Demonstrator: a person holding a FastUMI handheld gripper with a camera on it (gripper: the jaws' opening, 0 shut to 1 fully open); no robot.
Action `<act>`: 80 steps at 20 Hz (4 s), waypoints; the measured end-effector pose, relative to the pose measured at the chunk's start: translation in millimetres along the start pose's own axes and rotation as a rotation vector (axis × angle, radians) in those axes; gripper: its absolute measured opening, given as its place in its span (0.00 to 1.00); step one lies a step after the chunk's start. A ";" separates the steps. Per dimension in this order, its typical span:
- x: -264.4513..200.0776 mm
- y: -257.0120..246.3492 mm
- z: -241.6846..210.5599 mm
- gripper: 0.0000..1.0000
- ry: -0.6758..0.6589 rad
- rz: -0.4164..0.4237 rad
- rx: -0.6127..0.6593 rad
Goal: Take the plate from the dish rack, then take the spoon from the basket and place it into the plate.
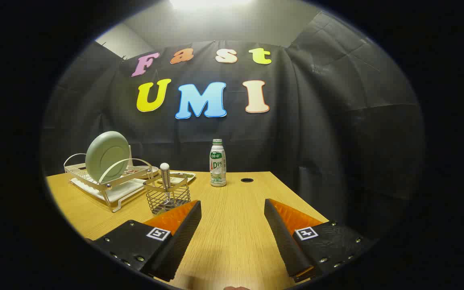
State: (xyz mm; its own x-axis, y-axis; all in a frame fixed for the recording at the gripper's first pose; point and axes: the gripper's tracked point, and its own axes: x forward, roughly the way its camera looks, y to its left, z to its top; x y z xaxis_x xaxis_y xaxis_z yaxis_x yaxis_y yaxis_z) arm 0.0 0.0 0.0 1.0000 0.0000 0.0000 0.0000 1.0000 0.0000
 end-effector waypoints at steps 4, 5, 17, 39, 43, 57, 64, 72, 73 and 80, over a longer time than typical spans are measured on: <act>7.6 -1.7 -0.6 0.97 -0.002 -0.003 0.003; 15.3 -1.7 -0.4 0.96 0.008 -0.005 0.004; 72.1 2.8 118.5 0.96 -0.095 0.006 0.000; 55.0 244.6 291.4 0.96 0.110 0.179 0.090; 71.8 283.1 279.7 0.96 0.197 0.223 0.073; 116.4 354.6 185.8 0.97 0.699 0.183 0.088; 125.8 371.0 145.9 0.97 0.887 0.116 0.062; 140.5 370.9 110.6 0.37 0.991 -0.039 -0.005; 139.7 374.6 105.8 0.31 1.005 -0.034 0.004; 143.7 358.2 104.2 0.10 1.015 -0.171 -0.211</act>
State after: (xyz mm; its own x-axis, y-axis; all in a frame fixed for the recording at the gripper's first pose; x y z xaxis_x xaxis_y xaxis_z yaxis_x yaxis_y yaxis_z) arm 143.7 358.2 104.2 0.5171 -0.2385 -0.8220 0.0438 0.9665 -0.2529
